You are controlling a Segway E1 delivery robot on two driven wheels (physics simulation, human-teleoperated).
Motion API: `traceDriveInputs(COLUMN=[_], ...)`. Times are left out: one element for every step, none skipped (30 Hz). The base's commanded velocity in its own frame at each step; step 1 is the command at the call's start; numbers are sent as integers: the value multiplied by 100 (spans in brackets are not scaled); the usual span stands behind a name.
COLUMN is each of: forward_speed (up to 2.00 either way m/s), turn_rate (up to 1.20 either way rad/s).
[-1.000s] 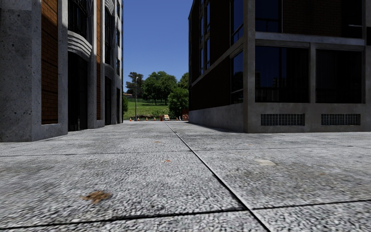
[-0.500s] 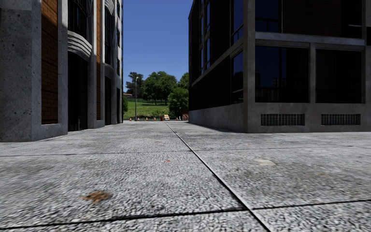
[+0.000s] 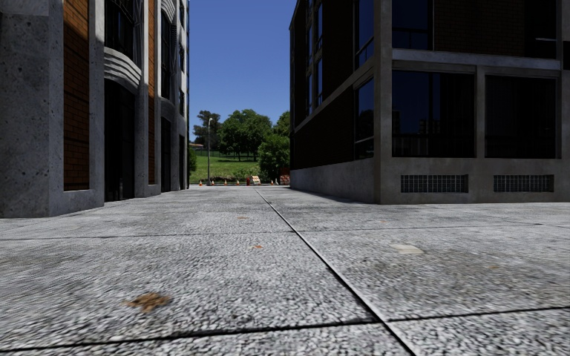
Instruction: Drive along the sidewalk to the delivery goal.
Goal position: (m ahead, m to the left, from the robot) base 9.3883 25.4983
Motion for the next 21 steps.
traceDriveInputs(forward_speed=[23, 200, 200, 200, 200, 200, 200, 200, 200, 200, 200, 200, 200, 200, 200, 200, 200, 200, 200, 200, 200], turn_rate=[0, 0, 0, 0, 0, 0, 0, 0, 0, 0, 0, 0, 0, 0, 0, 0, 0, 0, 0, 0, 0])
